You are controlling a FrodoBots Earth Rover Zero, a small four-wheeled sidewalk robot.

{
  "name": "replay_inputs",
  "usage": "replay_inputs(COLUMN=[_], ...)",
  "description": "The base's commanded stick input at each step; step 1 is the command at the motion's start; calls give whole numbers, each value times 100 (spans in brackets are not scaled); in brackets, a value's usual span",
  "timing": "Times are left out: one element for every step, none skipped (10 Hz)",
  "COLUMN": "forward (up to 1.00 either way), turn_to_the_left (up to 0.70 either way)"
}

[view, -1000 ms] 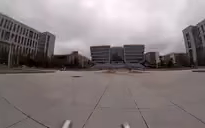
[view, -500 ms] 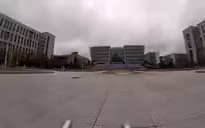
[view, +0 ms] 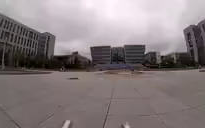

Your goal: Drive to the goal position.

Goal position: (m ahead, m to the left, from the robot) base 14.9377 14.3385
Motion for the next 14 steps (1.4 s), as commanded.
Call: replay_inputs(forward=[100,100,100,100,100,100,100,100,100,100,100,100,100,100], turn_to_the_left=[0,0,0,0,0,0,0,0,0,0,0,0,0,0])
